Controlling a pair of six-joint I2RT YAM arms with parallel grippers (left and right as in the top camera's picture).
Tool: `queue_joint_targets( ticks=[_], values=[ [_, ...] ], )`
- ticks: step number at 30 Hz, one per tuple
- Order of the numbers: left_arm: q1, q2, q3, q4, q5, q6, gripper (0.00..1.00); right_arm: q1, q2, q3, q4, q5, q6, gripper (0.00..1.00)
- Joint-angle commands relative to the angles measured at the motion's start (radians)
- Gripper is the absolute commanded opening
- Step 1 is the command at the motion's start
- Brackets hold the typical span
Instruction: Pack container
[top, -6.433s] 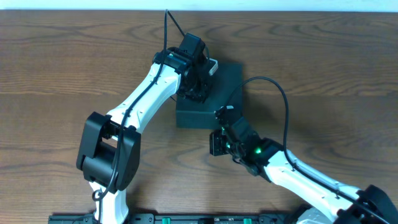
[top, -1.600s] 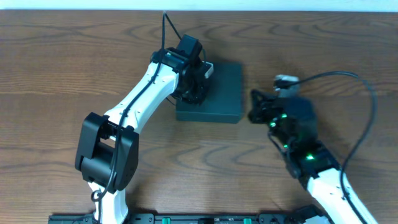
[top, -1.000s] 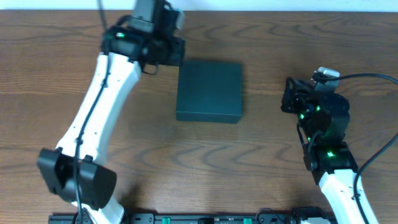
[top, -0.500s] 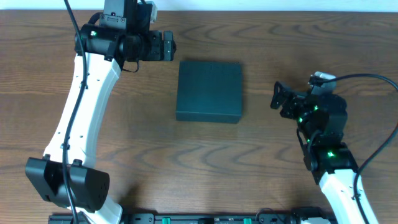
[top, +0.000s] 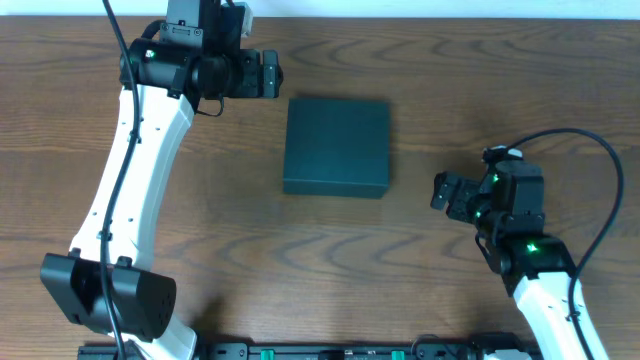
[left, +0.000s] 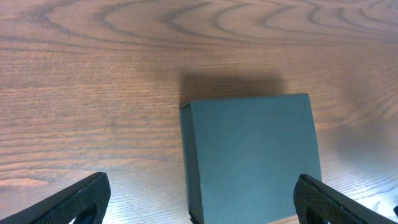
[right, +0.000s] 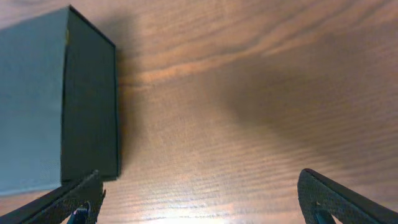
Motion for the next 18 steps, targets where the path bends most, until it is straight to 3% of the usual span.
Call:
queue_joint_targets(
  ticks=[1, 12, 18],
  values=[
    [0.004, -0.026, 0.019, -0.017, -0.065, 0.021, 0.95, -0.003, -0.006, 0.009, -0.018, 0.010, -0.007, 0.99],
    [0.010, -0.211, 0.017, -0.031, -0.447, 0.069, 0.95, -0.003, -0.006, 0.009, -0.024, 0.010, -0.007, 0.99],
    [0.072, -0.400, -0.077, -0.030, -0.496, 0.157, 0.95, -0.003, -0.006, 0.009, -0.024, 0.010, -0.007, 0.99]
  ],
)
